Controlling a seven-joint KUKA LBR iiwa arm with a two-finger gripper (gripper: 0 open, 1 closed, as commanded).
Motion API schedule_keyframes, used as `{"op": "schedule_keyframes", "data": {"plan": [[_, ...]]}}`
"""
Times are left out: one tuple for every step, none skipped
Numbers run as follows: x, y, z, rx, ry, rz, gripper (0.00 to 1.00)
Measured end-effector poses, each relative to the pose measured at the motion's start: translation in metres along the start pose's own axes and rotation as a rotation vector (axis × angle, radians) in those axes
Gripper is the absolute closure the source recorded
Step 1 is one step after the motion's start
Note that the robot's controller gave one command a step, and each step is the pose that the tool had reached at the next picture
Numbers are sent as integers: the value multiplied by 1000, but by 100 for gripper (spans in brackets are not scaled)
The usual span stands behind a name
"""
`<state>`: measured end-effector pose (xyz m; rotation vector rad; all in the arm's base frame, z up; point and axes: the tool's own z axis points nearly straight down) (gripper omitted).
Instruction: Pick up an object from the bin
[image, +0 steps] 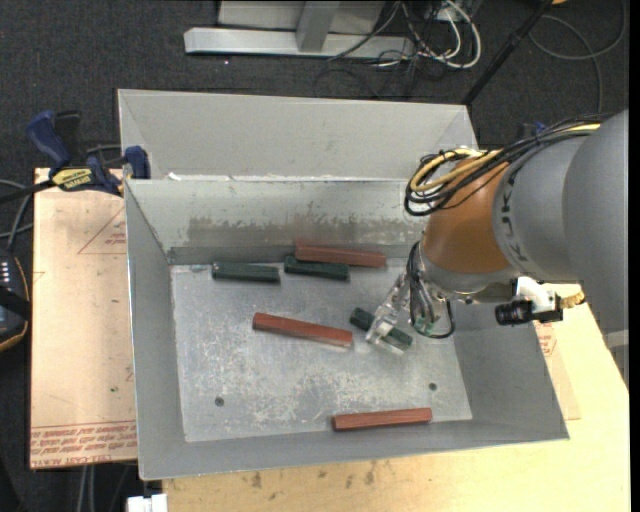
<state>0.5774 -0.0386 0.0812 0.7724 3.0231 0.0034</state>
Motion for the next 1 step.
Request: {"op": "schedule_keyframes", "data": {"plan": [[4, -1, -11, 8, 20, -1, 100]]}}
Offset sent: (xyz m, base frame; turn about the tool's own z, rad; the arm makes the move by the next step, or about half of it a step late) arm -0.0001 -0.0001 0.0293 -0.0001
